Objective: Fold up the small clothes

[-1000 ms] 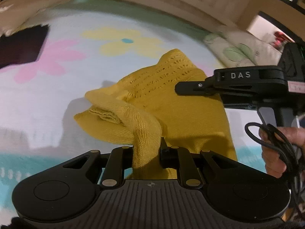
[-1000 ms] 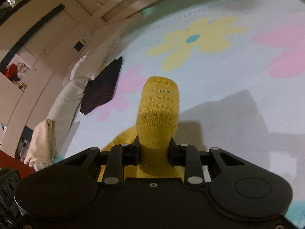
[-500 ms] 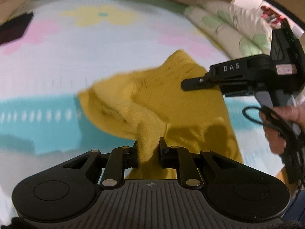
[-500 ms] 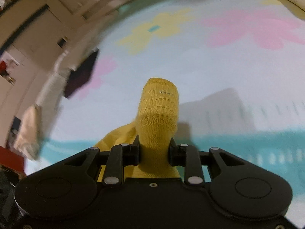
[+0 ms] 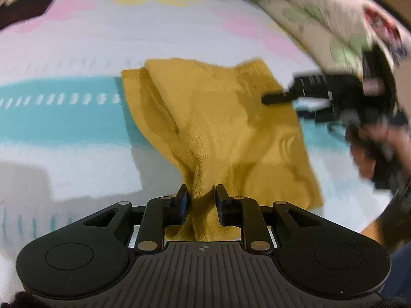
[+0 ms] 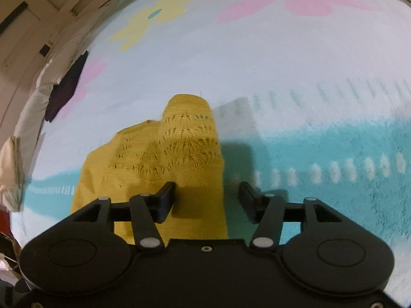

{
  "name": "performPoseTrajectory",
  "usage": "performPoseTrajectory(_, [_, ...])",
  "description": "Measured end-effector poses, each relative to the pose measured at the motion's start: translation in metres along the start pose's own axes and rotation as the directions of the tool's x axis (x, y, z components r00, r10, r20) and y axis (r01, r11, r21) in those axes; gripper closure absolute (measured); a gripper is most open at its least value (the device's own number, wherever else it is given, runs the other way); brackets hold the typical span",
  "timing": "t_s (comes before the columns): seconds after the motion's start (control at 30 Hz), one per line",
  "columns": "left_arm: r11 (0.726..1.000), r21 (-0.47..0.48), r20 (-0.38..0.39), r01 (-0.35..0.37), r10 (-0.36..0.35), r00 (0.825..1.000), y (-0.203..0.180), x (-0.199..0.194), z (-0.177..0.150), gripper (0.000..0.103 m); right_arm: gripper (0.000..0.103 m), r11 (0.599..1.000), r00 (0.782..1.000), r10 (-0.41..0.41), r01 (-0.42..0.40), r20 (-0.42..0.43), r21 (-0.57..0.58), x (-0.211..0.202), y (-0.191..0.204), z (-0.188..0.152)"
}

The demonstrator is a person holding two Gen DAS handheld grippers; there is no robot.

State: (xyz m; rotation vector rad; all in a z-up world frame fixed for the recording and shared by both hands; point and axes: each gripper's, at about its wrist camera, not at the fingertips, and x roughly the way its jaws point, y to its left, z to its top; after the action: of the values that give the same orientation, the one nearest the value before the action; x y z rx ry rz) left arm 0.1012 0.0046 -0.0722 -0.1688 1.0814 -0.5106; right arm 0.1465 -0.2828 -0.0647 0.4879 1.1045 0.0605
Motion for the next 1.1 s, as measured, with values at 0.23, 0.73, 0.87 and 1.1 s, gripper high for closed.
performPoseTrajectory(0.23, [0.982,-0.189,0.128,0.026,-0.002,0.992,0.021,-0.010,0.041,0.064,0.041,0.998,0.997,0.066,-0.067,0.044,0.022,-0.021,-0.010,0.001])
performPoseTrajectory(0.73, [0.937,-0.347,0.040,0.033,-0.020,0.999,0.057,0.046,0.070,0.046,0.028,0.972,0.971,0.205,-0.217,-0.126,-0.087,-0.037,-0.025,-0.042])
performPoseTrajectory(0.87, [0.933,-0.358,0.042,0.032,-0.018,0.999,0.057,0.054,0.075,0.034,0.027,0.971,0.966,0.191,-0.212,-0.176,-0.107,-0.030,-0.026,-0.062])
performPoseTrajectory(1.1, [0.919,-0.392,0.057,0.049,-0.029,0.998,0.062,0.061,0.083,0.029,0.026,0.953,0.950,0.247,-0.274,-0.192,-0.130,-0.036,-0.020,-0.078])
